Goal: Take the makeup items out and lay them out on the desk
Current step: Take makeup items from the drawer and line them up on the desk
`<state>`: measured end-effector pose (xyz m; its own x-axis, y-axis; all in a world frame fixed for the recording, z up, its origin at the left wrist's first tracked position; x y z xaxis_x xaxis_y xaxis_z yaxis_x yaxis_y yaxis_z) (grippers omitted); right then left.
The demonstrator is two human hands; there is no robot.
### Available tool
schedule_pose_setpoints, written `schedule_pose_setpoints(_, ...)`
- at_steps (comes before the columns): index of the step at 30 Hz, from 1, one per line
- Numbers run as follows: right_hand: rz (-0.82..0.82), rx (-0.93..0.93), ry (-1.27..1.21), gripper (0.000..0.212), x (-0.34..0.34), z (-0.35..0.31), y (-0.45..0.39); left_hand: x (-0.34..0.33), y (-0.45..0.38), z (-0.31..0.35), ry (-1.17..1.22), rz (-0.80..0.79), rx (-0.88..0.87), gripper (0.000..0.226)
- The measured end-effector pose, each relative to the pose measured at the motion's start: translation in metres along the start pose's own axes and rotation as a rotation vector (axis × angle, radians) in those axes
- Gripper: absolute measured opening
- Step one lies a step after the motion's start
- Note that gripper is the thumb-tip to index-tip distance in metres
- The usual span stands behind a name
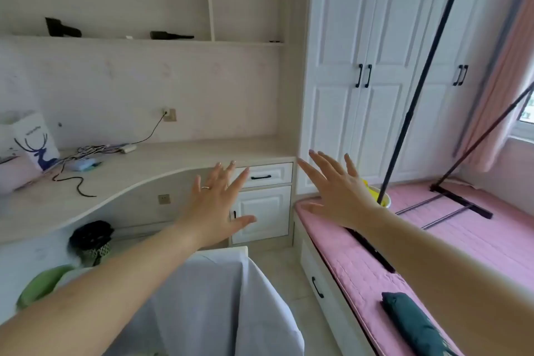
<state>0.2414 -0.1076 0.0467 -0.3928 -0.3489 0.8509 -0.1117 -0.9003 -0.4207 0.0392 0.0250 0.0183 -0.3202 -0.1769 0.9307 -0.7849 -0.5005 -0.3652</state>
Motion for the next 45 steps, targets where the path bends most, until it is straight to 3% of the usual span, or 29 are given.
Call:
schedule_pose_setpoints(6, -0.054, 0.051, 0.001, 0.092, -0.076, 0.057, -0.032, -0.080, -0.076, 0.010, 0.030, -0.048, 0.067, 0.091)
schedule_pose_setpoints(14, -0.130, 0.223, -0.079, 0.090, -0.179, 0.141, -0.098, -0.186, -0.183, 0.023, 0.204, -0.164, 0.316, 0.089)
schedule_pose_setpoints(21, -0.254, 0.290, -0.147, 0.090, -0.274, 0.162, -0.158, -0.242, -0.242, 0.015, 0.269, -0.209, 0.402, 0.087)
schedule_pose_setpoints(29, -0.346, 0.379, -0.171, 0.086, -0.391, 0.157, -0.240, -0.321, -0.304, -0.053, 0.266, -0.301, 0.503, 0.084)
schedule_pose_setpoints(40, -0.593, 0.200, -0.292, 0.087, -0.537, 0.170, -0.380, -0.420, -0.452, -0.157, 0.396, -0.411, 0.541, 0.083)
schedule_pose_setpoints(45, -0.645, 0.207, -0.314, 0.086, -0.585, 0.171, -0.429, -0.452, -0.487, -0.192, 0.446, -0.453, 0.585, 0.083)
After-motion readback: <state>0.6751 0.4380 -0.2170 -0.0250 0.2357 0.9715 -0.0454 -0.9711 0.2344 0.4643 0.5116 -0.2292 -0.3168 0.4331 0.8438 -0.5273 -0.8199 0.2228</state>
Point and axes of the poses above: each hand's wrist, its own y-axis away from the middle knuckle, its own x-axis out of the back of the hand, z = x × y, the point moved 5 cm from there along -y, towards the middle knuckle, and after that the axes turned 5 degrees about y, right-handed, at the moved point
